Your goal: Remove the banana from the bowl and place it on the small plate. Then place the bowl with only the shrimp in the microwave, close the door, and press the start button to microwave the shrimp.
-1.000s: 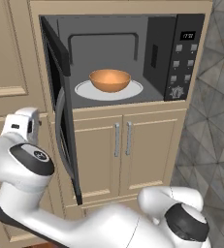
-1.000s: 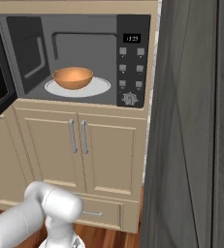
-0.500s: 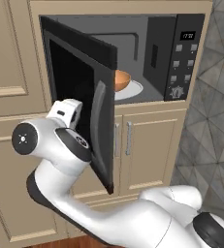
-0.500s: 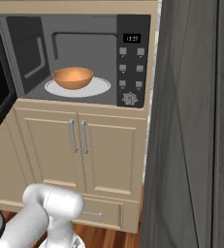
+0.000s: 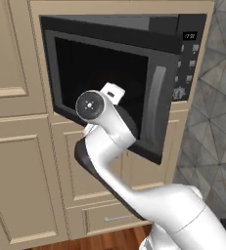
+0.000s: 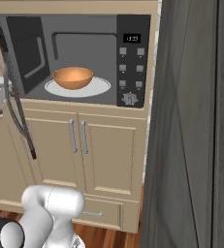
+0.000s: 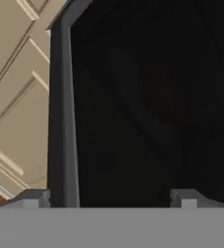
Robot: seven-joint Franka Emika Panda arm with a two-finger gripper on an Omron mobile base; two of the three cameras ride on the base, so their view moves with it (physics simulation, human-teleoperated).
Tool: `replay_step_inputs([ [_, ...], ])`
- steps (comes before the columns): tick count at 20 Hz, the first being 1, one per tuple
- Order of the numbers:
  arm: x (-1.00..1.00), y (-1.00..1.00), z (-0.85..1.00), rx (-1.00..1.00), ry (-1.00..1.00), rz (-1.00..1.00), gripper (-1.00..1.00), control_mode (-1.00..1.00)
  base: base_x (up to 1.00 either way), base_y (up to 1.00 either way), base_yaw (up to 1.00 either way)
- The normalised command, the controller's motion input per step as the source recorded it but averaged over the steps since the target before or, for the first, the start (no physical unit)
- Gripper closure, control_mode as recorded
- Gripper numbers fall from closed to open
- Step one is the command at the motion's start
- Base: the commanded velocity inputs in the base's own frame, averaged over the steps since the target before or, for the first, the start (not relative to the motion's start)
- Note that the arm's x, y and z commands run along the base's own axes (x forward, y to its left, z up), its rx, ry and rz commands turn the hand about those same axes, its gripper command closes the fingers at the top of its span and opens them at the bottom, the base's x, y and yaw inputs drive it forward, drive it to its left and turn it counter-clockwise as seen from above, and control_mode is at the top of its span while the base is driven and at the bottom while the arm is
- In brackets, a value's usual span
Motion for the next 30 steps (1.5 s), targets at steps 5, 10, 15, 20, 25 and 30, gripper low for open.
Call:
replay_step_inputs([
  [5, 0.86, -0.65, 0.01, 0.20, 0.00, -0.03, -1.00, -1.00, 0.00, 0.00, 0.00],
  [10, 0.92, -0.38, 0.00, 0.18, 0.00, -0.01, -1.00, -1.00, 0.00, 0.00, 0.00],
  [15, 0.75, -0.20, 0.11, 0.16, -0.04, 0.00, -1.00, -1.00, 0.00, 0.00, 0.00],
  [20, 0.41, -0.29, 0.16, 0.14, -0.17, 0.00, -1.00, -1.00, 0.00, 0.00, 0.00],
  [25, 0.55, -0.19, 0.13, 0.12, -0.12, 0.00, -1.00, -1.00, 0.00, 0.00, 0.00],
  [30, 0.53, -0.16, 0.10, 0.10, -0.09, 0.00, -1.00, -1.00, 0.00, 0.00, 0.00],
])
